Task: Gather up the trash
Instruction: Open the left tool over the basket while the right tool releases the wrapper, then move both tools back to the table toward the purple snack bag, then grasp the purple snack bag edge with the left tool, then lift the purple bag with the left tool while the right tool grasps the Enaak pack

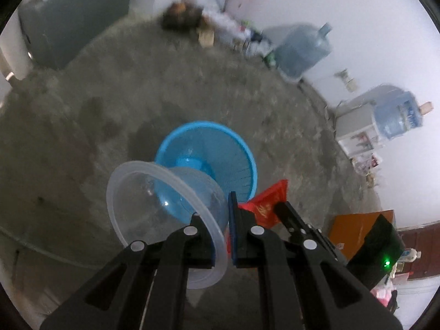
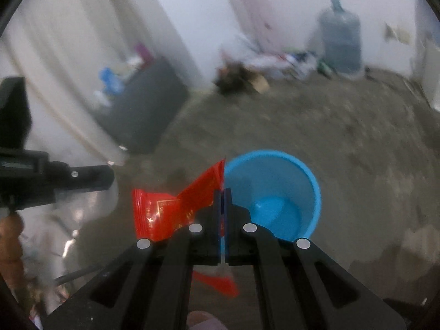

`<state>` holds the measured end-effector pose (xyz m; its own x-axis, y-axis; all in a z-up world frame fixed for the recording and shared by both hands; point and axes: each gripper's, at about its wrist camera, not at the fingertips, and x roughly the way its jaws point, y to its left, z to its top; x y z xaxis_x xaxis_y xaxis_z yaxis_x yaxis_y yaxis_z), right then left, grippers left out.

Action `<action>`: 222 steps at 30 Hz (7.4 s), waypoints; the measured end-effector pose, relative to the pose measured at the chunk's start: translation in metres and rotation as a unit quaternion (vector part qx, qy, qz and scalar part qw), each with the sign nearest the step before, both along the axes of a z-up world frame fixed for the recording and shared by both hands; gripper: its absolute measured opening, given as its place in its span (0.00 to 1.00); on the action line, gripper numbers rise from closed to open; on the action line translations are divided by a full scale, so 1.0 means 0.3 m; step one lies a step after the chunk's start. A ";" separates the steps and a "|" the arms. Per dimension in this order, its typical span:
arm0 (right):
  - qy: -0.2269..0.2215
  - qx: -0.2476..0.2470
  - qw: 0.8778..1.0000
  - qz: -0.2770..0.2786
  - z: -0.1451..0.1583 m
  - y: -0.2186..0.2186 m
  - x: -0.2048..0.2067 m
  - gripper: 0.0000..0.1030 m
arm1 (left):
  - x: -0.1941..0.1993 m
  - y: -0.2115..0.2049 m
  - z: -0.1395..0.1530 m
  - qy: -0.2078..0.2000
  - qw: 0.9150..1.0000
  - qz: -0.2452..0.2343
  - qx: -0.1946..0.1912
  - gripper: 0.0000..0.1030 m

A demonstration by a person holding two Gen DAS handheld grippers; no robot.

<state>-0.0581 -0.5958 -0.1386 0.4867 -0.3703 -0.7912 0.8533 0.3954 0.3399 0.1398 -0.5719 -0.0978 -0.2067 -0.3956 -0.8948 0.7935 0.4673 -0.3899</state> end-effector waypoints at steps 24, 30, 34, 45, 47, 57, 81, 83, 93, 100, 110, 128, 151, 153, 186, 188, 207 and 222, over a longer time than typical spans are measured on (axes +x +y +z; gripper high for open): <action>0.022 0.107 0.993 -0.036 -0.285 -0.175 -0.056 0.48 | -0.049 -0.151 -0.223 -0.025 0.998 0.011 0.052 0.56; 0.011 0.038 0.999 -0.011 -0.063 -0.039 -0.094 0.59 | -0.100 0.003 0.051 -0.101 0.994 0.006 -0.038 0.56; 0.018 -0.045 0.999 0.009 0.134 0.104 -0.117 0.76 | -0.175 0.188 0.239 -0.143 0.986 -0.023 -0.077 0.56; 0.093 -0.248 0.960 0.094 0.429 0.504 0.032 0.92 | -0.306 0.992 0.437 -0.203 0.969 0.051 -0.134 0.93; 0.080 -0.263 0.953 0.132 0.447 0.576 0.073 0.92 | -0.298 1.184 0.429 -0.214 0.963 0.095 -0.134 0.94; -0.048 -0.193 0.914 0.354 0.511 0.895 0.282 0.92 | -0.182 1.804 0.381 -0.185 0.919 0.314 -0.148 0.95; -0.004 -0.060 0.888 0.456 0.360 1.115 0.515 0.68 | 0.002 2.000 0.364 -0.307 0.861 0.361 -0.185 0.89; -0.005 -0.051 0.889 0.455 0.347 1.113 0.523 0.68 | 0.061 2.010 0.379 -0.313 0.860 0.353 -0.196 0.89; 0.000 -0.027 0.885 0.465 0.306 1.108 0.557 0.67 | 0.431 2.067 0.374 -0.245 0.884 0.309 -0.251 0.89; 0.017 -0.033 0.881 0.471 0.282 1.122 0.578 0.47 | 0.506 2.058 0.300 -0.172 0.900 0.310 -0.256 0.80; 0.020 -0.043 0.882 0.468 0.277 1.114 0.563 0.30 | 0.241 2.033 0.354 -0.140 0.918 0.243 -0.282 0.77; -0.008 0.000 0.901 0.435 0.272 1.006 0.462 0.11 | -0.139 2.016 0.235 -0.089 0.935 0.225 -0.260 0.77; -0.057 0.026 0.922 0.382 0.314 0.875 0.372 0.13 | 0.040 1.953 0.106 0.043 0.904 0.341 -0.254 0.52; -0.054 0.021 0.920 0.387 0.312 0.889 0.380 0.13 | 0.044 1.944 0.088 0.048 0.905 0.345 -0.246 0.39; -0.044 0.001 0.922 0.383 0.278 0.947 0.470 0.45 | -0.166 1.960 0.421 -0.208 0.917 0.302 -0.159 0.01; -0.042 0.005 0.926 0.374 0.270 0.933 0.475 0.46 | -0.163 1.953 0.411 -0.205 0.918 0.300 -0.159 0.01; -0.057 0.024 0.947 0.314 0.234 0.843 0.481 0.15 | -0.140 1.929 0.376 -0.195 0.925 0.290 -0.150 0.01; -0.054 -0.054 0.945 0.317 0.318 0.865 0.423 0.00 | -0.141 1.925 0.393 -0.204 0.922 0.286 -0.163 0.01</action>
